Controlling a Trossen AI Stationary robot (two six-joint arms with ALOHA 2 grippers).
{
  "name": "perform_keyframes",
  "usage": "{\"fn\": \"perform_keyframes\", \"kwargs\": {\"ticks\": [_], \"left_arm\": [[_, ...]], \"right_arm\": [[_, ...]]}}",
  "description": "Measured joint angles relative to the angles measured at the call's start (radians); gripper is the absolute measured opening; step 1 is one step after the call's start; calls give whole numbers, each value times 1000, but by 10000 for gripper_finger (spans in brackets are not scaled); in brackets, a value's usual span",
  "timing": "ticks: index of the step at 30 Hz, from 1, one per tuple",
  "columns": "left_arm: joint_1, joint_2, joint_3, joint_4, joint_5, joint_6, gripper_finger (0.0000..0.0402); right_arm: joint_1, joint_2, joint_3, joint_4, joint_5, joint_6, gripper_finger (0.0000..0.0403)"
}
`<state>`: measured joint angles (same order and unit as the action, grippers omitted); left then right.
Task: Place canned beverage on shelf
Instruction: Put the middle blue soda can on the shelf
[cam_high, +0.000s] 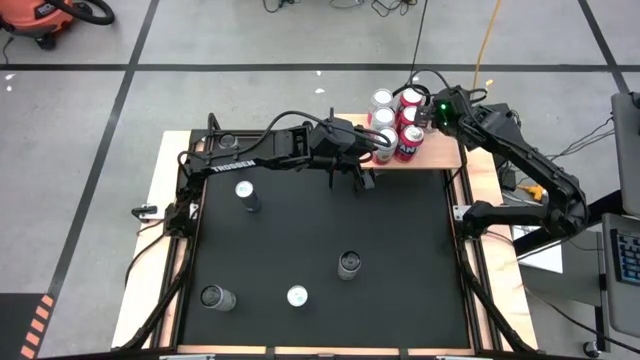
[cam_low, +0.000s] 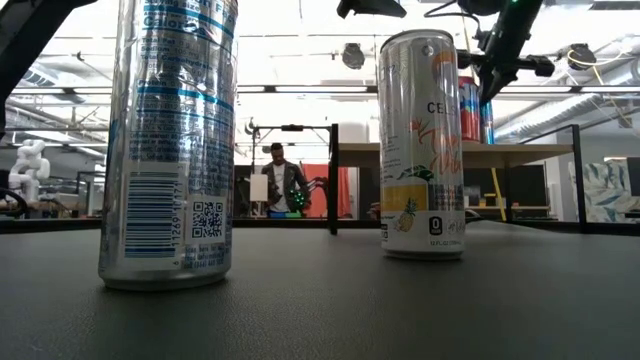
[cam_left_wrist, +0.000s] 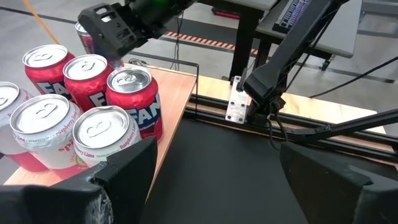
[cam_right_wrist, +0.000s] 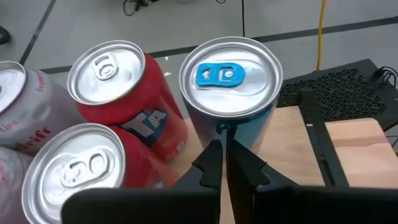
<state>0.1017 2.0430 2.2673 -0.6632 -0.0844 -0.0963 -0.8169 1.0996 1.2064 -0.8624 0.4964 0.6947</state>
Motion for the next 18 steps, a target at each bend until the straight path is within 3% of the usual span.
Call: {"fn": "perform_keyframes", "kwargs": {"ticks": [18], "left_arm": [[0,0,0,0,0,-1,342]], "right_arm": [[0,21,0,21,35,-24,0]]}}
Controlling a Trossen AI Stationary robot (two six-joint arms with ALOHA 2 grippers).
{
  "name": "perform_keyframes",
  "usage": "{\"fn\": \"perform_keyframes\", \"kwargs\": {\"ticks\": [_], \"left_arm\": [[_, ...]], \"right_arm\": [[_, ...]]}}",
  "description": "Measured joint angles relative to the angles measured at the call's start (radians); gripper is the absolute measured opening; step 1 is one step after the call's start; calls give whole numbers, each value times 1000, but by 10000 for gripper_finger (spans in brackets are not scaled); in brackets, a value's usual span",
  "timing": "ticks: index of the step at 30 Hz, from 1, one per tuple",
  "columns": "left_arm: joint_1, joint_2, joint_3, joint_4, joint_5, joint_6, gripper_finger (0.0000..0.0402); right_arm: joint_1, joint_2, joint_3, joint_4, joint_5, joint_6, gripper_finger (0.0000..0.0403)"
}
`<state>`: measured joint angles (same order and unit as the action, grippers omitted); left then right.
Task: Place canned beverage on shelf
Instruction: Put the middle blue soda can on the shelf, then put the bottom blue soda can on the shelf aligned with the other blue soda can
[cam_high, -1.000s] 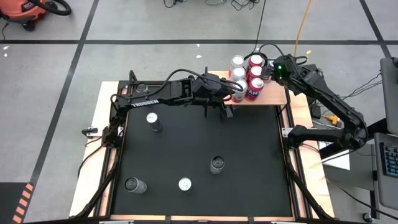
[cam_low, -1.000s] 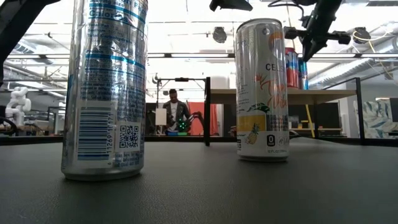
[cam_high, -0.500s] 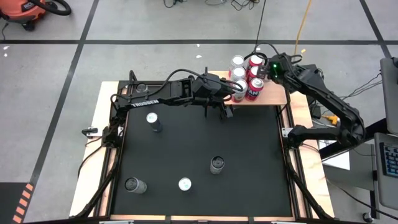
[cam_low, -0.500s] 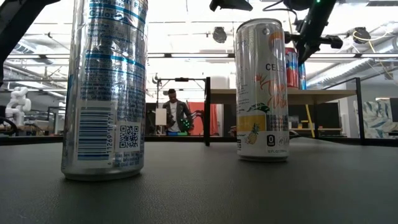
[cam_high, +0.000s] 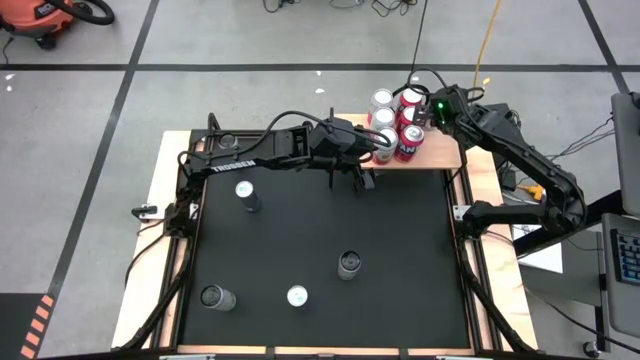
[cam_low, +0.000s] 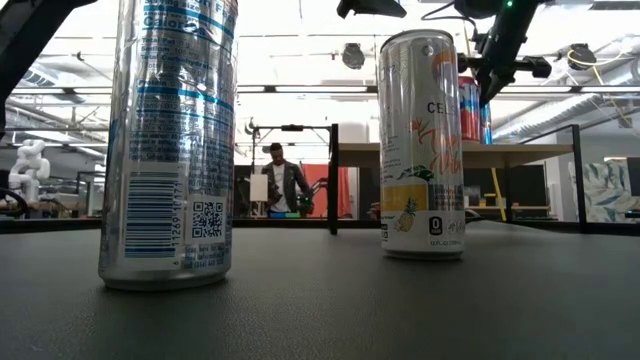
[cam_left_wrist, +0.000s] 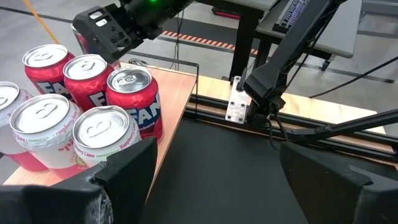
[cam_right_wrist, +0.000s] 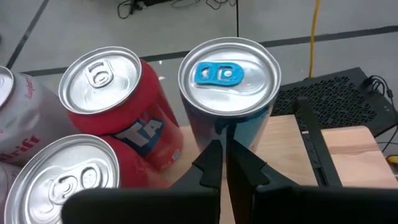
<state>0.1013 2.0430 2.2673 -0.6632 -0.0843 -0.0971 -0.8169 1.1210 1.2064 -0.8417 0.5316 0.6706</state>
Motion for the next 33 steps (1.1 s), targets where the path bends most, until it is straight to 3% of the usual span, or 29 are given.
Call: {"fn": "perform_keyframes", "kwargs": {"ticks": [15,20,25,28,33], "left_arm": [[0,0,0,0,0,0,342],[0,0,0,-10,0,-1,342],[-1,0,0,-46,0,-2,342],[-6,0,0,-83,-4,-3,342],[-22,-22,0,-177,-4,-27,342]], "right_arm": [[0,-10,0,5,-2,-4,0],[16,-72,15,-25,-34,-2,0],[41,-160,118,-85,-39,-49,0],[56,-212,192,-83,-115,-126,0],[70,-278,264,-82,-361,-182,0]]}}
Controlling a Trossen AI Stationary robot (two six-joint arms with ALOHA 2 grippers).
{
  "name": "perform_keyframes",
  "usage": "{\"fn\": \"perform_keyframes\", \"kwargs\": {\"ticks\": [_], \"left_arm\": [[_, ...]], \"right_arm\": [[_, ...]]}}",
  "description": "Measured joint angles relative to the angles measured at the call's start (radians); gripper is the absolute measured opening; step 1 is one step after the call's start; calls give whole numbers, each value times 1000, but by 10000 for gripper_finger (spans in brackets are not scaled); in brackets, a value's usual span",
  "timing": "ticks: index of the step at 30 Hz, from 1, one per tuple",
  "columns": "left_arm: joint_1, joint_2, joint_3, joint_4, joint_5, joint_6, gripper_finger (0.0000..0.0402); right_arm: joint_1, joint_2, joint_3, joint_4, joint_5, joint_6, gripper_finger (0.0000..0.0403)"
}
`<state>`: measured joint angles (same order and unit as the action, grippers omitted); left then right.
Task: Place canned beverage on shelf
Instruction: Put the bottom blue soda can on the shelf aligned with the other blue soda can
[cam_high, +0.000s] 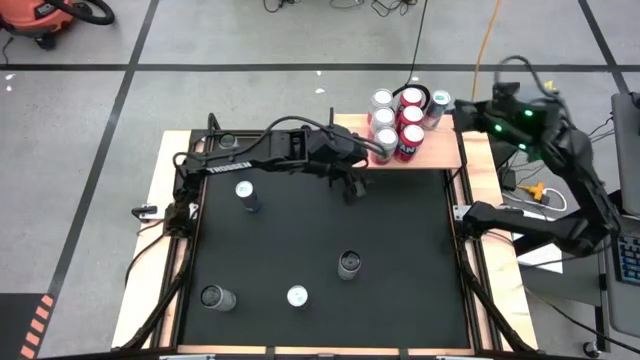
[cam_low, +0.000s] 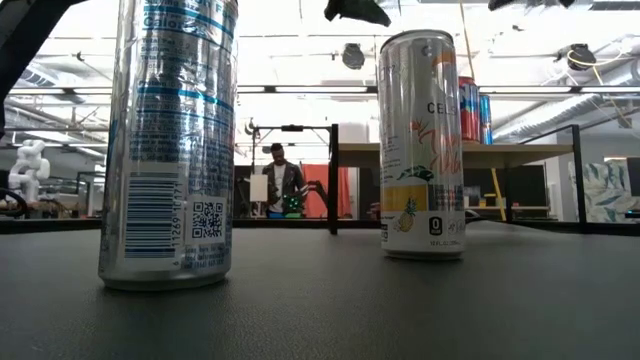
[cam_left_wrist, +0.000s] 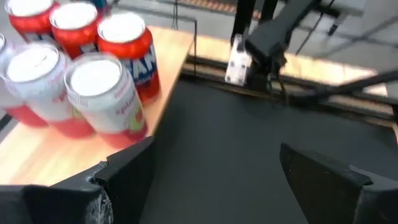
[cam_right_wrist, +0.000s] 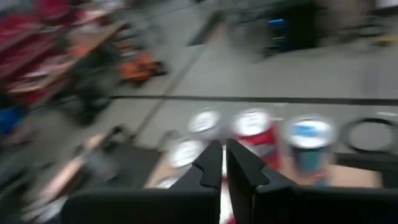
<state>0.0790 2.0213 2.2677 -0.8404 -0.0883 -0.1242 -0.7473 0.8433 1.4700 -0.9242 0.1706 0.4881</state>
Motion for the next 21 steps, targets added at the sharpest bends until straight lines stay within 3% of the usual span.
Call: {"fn": "perform_keyframes", "kwargs": {"ticks": [5,13,21], "left_arm": [[-32,-51,0,-123,1,-2,342],[-68,-112,1,-302,9,-72,342],[-120,-147,0,-506,78,-253,342]], "right_arm": [[14,-63,2,-65,-196,-21,0],[17,-103,1,-150,-205,-54,0],[17,-91,0,-147,-388,-221,0]]}}
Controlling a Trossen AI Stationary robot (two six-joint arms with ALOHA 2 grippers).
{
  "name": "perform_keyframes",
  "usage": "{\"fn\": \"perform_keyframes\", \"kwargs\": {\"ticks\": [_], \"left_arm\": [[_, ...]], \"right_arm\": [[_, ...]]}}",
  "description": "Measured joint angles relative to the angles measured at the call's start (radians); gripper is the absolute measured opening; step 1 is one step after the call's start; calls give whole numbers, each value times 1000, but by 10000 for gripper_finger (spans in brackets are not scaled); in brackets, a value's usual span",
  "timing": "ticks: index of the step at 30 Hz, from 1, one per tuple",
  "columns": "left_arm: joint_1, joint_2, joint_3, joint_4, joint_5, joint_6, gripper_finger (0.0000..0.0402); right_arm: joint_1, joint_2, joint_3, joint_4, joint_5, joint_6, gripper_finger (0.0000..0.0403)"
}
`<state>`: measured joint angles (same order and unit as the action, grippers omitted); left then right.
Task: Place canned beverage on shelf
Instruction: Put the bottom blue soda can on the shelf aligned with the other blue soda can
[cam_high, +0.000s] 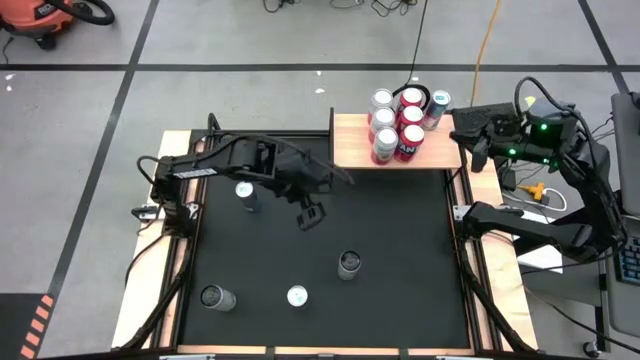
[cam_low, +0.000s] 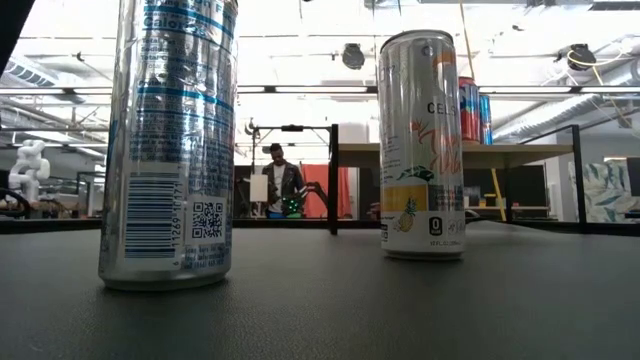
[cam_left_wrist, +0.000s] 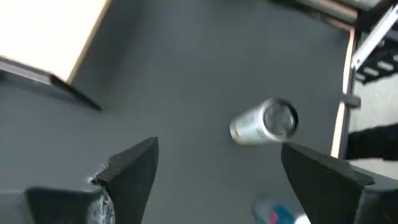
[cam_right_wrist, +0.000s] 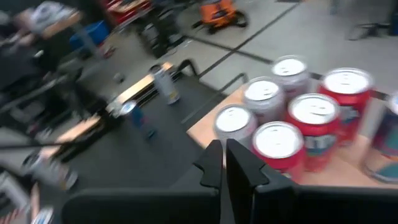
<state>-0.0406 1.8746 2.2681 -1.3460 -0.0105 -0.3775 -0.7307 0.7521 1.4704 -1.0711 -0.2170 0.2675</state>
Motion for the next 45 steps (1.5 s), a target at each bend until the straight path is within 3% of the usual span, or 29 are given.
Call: {"fn": "perform_keyframes", "kwargs": {"ticks": [7,12,19,29,35,40,45], "left_arm": [[-62,-8,0,-133,7,-132,342],[-105,-8,0,-200,15,-221,342],[-158,-8,0,-206,218,-286,323],[-210,-30,-1,-225,194,-127,277],[-240,-25,-2,-225,186,21,266],[-254,-26,-2,-225,54,93,265],[-258,-28,-38,-155,17,121,265]], "right_arm": [[0,7,0,-5,-85,-51,0],[0,3,0,-24,-205,-52,0],[0,-13,0,-35,-310,-80,0],[0,-8,-1,-34,-306,-38,0],[0,-7,-1,-33,-227,20,0],[0,-8,-1,-34,-231,81,0],[0,-17,-1,-34,-258,159,0]]}}
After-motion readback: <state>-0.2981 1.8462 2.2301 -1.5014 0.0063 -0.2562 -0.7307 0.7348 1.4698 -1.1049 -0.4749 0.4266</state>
